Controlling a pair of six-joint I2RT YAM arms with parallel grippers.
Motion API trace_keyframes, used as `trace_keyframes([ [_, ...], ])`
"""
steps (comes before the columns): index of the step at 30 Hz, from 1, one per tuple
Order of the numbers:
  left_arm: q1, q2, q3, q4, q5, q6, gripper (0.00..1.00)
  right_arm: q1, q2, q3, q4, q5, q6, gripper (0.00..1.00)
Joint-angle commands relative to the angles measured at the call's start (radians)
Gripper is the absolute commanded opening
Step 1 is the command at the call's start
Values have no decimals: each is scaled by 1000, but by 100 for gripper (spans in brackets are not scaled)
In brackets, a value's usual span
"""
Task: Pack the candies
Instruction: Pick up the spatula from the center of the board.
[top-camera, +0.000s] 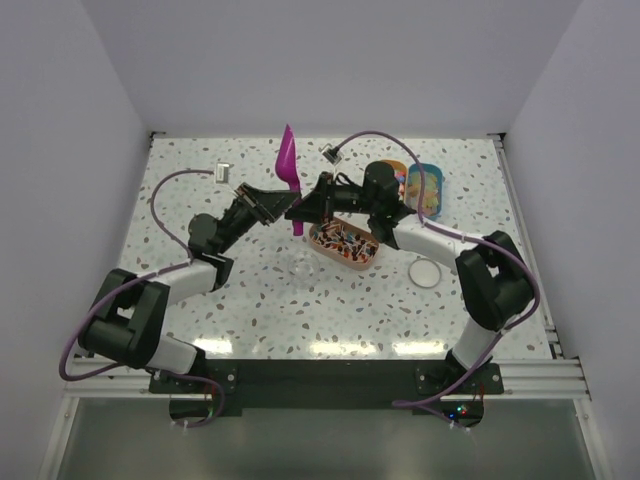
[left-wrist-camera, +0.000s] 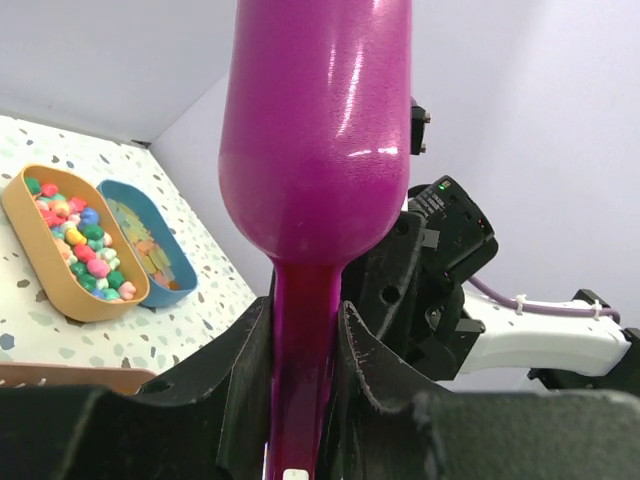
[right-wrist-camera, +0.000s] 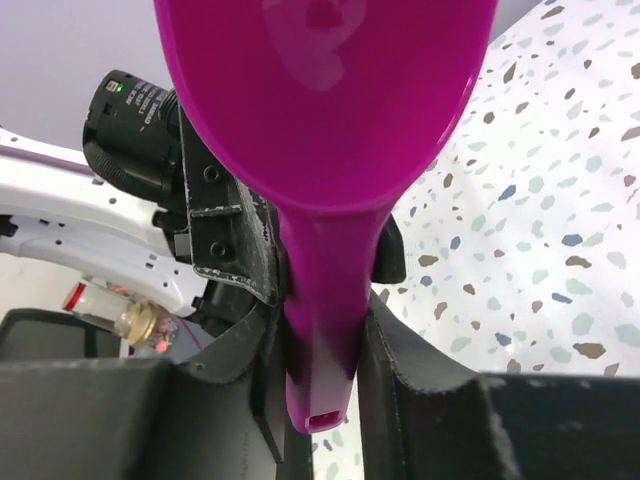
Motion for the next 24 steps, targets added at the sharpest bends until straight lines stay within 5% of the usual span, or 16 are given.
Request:
trace_keyframes([
  [1,-5,-4,-10,152,-28,-3,15,4,-24,26,67,-33,-14,20],
  [3,-2,-15,-12,129,-26,23,34,3,-41,18,0,-27,-45,1],
  [9,32,-95,-10,-65,-36,184,80,3,-120,50,-391,68,-304,0],
  [12,57,-162,6,-267,-52,285,92,3,-141,99,-642,197,-476,0],
  [17,60,-268,161,-810,-155,567,96,20,-159,150,-918,471,-716,0],
  [24,57,-258,404,-1178,-226,750,95,129,-145,173,-1121,881,-939,0],
])
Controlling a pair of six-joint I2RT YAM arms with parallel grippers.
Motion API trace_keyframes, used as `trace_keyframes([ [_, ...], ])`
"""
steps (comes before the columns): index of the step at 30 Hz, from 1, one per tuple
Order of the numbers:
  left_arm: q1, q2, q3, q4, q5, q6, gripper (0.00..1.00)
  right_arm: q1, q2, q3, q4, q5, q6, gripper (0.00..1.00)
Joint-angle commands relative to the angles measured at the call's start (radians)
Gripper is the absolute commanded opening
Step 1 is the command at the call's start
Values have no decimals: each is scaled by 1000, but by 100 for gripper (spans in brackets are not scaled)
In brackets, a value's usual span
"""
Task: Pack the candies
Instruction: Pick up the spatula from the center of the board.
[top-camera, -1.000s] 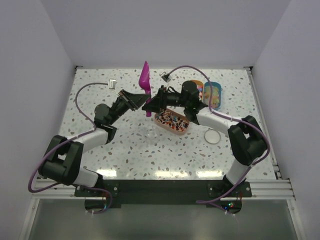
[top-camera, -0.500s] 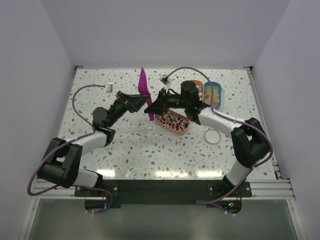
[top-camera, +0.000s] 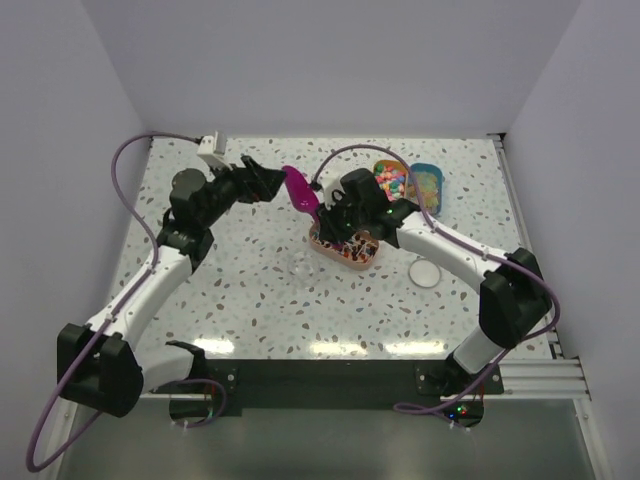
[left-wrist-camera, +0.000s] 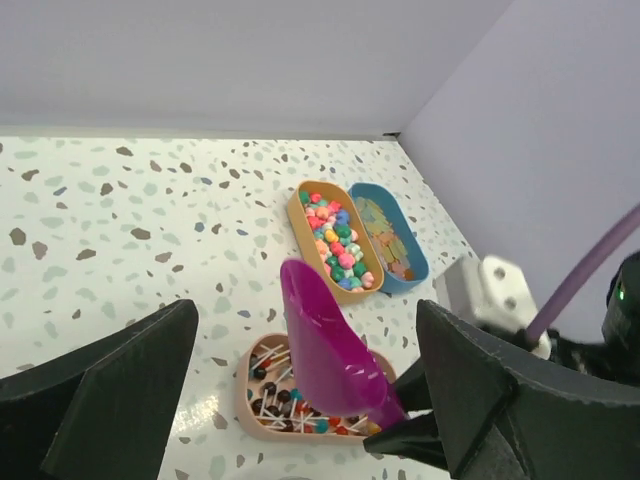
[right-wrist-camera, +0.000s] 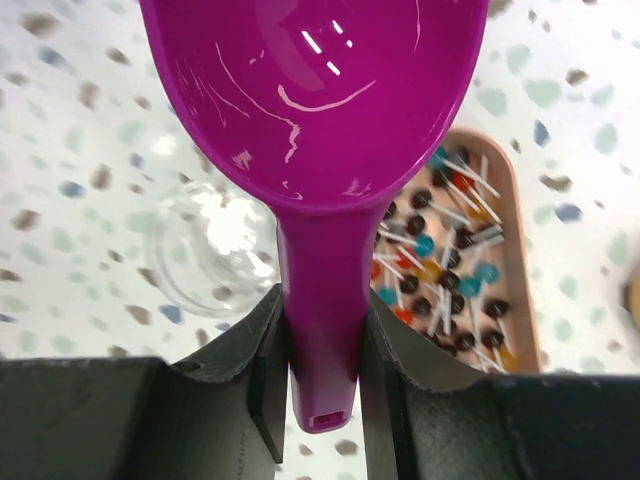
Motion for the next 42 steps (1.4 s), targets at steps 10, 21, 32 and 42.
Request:
trace_keyframes([
  [10,4,207,400,-627,91,367,88,103,-97,-74,-5,409,-282,0],
  [21,4,304,400,-632,324,320,70,123,-109,-117,48,406,-312,0],
  [32,7,362,363,-587,373,265,43,148,-100,-135,84,423,-331,0],
  [42,34,373,368,-587,396,253,34,163,-79,-152,87,454,-362,0],
])
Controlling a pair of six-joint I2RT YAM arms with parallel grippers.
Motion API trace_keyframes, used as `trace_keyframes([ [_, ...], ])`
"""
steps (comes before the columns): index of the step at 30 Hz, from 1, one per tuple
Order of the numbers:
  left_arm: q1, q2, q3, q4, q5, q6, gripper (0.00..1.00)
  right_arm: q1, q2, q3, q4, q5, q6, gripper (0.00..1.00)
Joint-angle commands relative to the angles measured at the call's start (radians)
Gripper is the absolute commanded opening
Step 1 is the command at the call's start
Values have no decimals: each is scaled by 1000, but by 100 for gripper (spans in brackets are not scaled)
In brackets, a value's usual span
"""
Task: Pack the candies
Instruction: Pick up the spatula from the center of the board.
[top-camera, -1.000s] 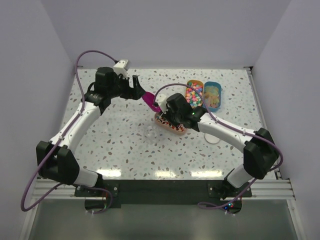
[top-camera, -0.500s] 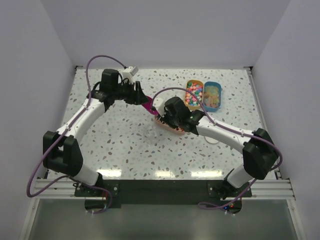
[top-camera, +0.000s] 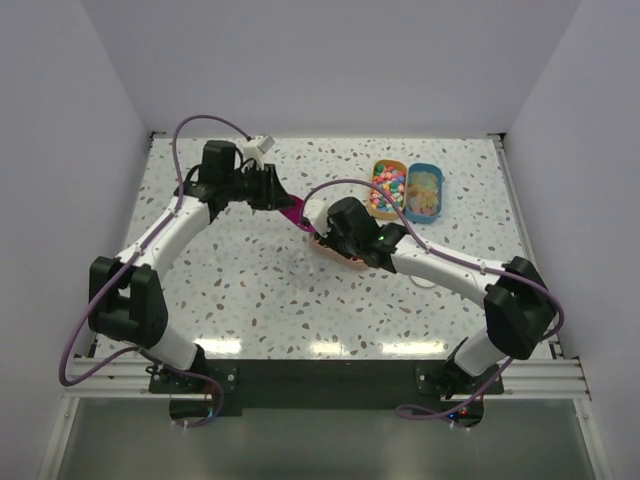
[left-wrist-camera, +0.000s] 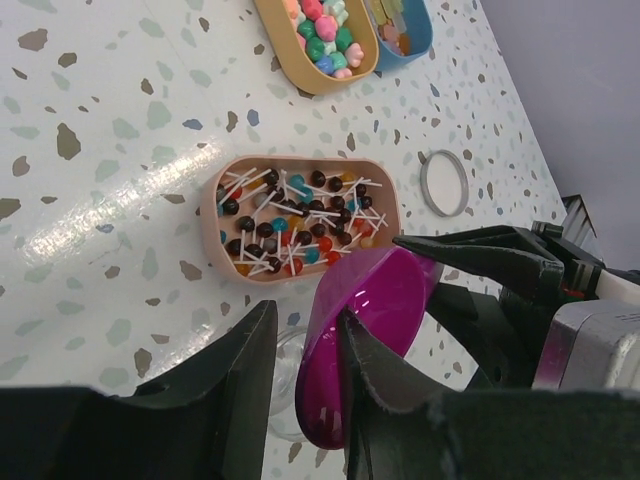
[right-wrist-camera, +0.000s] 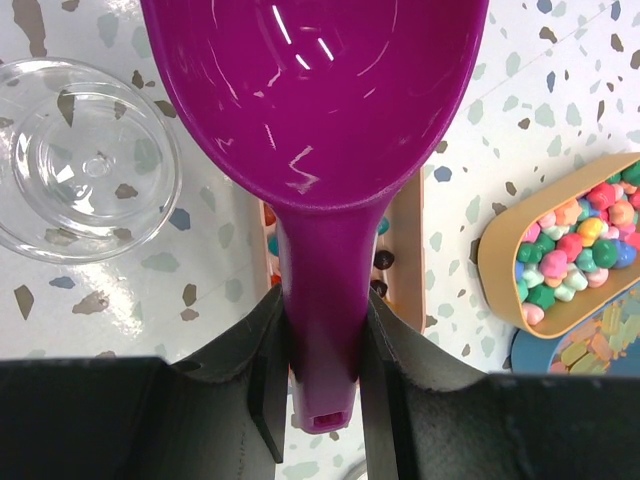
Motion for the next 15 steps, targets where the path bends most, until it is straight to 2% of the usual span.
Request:
trace_keyframes([
  [1,16,7,3,26,28,-12,34,16,-16,-3,52,35,-26,0],
  [8,19,15,40,-47,-25,39,37,33,-13,-6,52,72,-45,0],
  [15,19,-3,44,-74,-39,69,33,33,-7,-18,55,72,-48,0],
])
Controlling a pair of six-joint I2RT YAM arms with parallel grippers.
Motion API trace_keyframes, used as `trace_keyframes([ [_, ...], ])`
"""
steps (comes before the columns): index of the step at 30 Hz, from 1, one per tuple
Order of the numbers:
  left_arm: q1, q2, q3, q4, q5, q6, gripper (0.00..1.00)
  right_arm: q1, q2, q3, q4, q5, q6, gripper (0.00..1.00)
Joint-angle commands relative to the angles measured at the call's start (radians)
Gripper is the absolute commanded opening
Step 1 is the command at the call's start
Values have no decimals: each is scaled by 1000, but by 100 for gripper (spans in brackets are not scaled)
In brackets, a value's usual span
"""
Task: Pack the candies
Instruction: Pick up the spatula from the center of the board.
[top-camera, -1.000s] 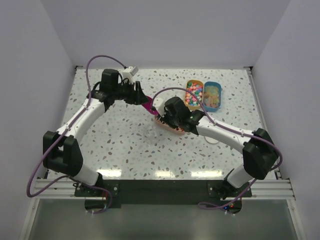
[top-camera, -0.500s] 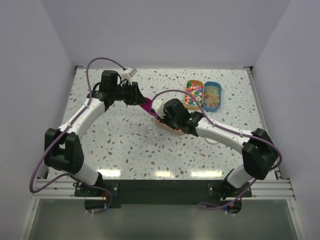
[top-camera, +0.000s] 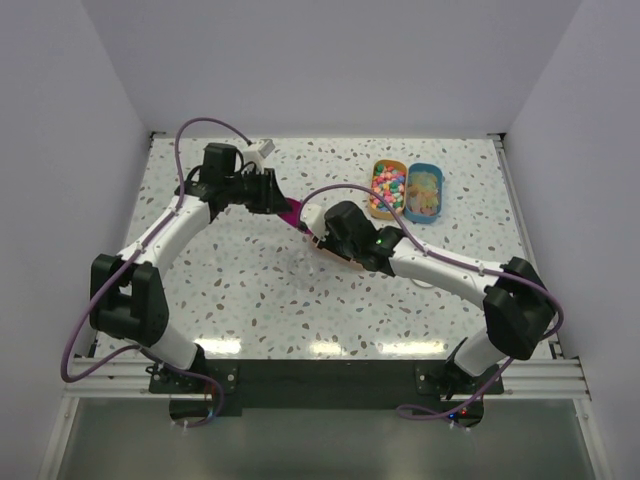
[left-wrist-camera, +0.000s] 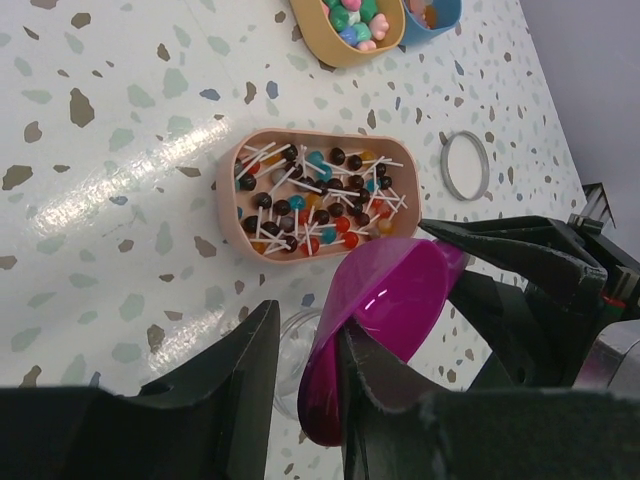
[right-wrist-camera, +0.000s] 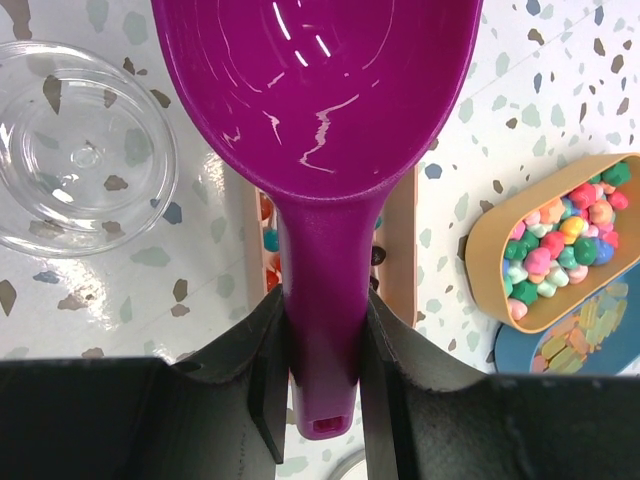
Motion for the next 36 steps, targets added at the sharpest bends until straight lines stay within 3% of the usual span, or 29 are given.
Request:
trace_keyframes([
  [1,10,-24,43,-19,-21,38,32,8,-5,-9,51,15,-14,0],
  [14,28,-49,43,-13,2,58,26,8,4,-19,48,-15,-14,0],
  [20,59,-66,16,19,73,38,8,8,2,-22,46,-50,-3,0],
  [21,68,-67,11,28,81,27,4,8,-2,-22,45,-73,0,3],
  [23,79,-67,-1,41,107,12,1,8,-16,-22,32,-105,9,26],
  [27,91,-70,-24,79,153,-16,0,2,-51,-39,45,-117,12,51],
  [29,94,-70,-34,88,167,-28,0,-30,-80,-42,28,-175,11,60],
  [32,106,-69,-44,96,191,-37,0,-101,-117,-30,0,-339,29,65],
  [36,132,-75,-67,143,234,-85,0,-185,-176,-73,51,-418,54,71],
])
